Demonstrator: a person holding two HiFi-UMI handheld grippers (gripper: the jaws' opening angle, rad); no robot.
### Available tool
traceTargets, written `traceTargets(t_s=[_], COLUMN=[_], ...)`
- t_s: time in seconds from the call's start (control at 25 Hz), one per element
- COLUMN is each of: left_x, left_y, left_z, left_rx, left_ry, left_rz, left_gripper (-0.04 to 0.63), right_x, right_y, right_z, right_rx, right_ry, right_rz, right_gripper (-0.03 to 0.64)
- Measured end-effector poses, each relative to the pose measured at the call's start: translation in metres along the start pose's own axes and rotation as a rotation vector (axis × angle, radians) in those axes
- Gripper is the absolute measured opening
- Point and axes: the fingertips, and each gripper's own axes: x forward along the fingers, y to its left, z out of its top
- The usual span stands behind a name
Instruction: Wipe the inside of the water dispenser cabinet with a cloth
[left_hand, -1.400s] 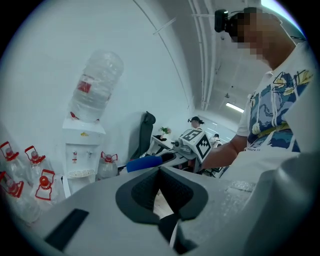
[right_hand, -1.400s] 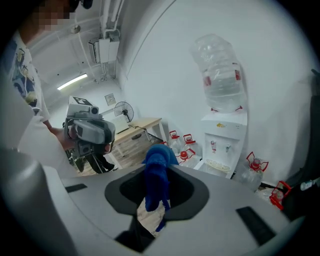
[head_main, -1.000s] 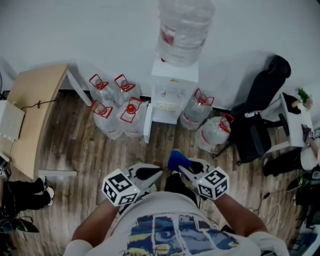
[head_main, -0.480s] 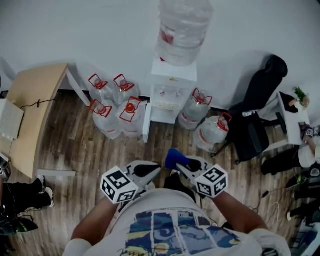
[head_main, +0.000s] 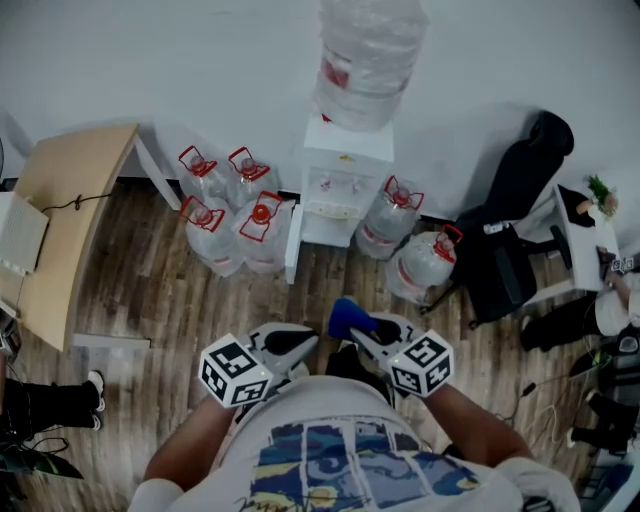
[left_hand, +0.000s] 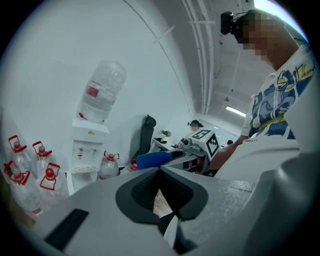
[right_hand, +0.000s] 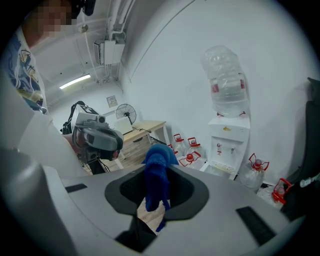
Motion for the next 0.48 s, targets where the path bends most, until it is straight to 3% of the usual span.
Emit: traceTargets(t_s=[0.48], left_x=[0.0], left_y=[-0.008], left_z=[-0.013], left_rx=[-0.015], left_ry=[-0.008], left_rz=[0.001], left_gripper=[0.003], right_x=[-0.007], right_y=[0.01], right_z=[-0.016], right_rx=[0.001], right_ry=[0.002], right_rz=[0.009], right_gripper=[0.083])
